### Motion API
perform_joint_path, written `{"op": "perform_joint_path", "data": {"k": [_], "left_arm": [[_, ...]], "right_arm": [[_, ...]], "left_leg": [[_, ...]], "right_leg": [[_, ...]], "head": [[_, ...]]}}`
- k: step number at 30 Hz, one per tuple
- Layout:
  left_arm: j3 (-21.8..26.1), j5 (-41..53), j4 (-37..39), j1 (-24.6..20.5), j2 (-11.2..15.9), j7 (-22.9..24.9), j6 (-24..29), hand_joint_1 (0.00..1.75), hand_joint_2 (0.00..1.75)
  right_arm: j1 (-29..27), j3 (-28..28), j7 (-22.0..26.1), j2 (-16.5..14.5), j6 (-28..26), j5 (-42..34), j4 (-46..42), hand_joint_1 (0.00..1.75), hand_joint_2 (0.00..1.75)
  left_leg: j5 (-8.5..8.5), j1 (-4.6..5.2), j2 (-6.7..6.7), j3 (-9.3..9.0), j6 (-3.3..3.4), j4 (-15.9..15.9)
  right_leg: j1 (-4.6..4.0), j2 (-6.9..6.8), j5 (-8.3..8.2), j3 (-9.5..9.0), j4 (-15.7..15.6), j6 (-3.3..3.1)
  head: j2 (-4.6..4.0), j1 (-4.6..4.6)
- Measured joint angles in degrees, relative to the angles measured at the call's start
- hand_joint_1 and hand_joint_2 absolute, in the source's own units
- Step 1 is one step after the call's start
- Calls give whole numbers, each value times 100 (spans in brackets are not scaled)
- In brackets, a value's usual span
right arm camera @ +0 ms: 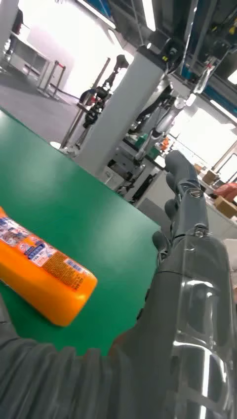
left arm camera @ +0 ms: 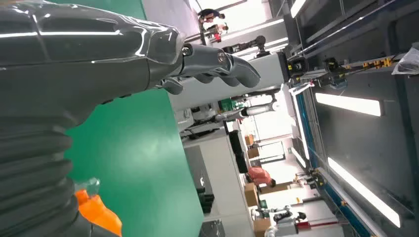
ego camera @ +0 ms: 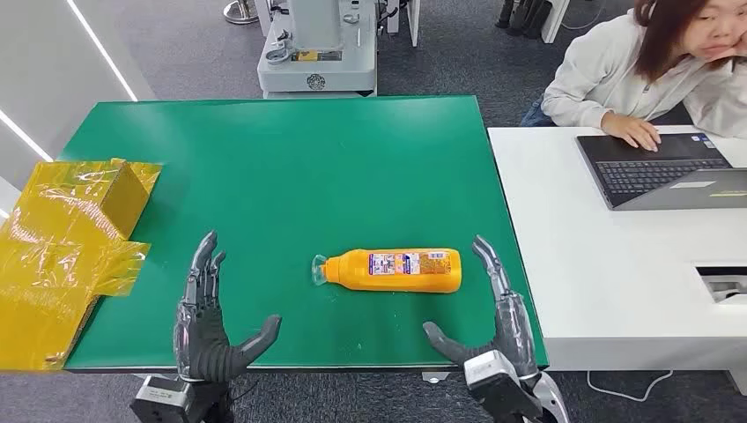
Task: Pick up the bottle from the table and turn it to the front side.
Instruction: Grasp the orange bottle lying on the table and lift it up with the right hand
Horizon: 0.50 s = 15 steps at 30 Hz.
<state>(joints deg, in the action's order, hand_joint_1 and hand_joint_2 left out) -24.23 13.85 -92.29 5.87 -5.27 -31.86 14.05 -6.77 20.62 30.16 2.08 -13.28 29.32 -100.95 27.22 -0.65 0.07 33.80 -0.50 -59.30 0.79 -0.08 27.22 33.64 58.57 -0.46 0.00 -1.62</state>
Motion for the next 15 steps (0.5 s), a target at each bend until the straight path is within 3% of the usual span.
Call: {"op": "perform_joint_path", "data": {"k": [8, 15], "left_arm": [[-107, -7, 525, -638, -211, 18, -511, 0, 175], [-239, -26, 1085, -1144, -338, 19, -784, 0, 175]], "right_arm": [[916, -114, -655, 5, 157, 639, 790, 0, 175], [1680, -50, -871, 175, 603, 716, 1954, 0, 175]], "left_leg": [[-6, 0, 0, -1, 1, -6], [-6, 0, -1, 1, 2, -7]], "right_leg": [[0, 0, -7, -1, 1, -2], [0, 1, -7, 0, 2, -2]], "head": [[1, -1], [0, -2]]}}
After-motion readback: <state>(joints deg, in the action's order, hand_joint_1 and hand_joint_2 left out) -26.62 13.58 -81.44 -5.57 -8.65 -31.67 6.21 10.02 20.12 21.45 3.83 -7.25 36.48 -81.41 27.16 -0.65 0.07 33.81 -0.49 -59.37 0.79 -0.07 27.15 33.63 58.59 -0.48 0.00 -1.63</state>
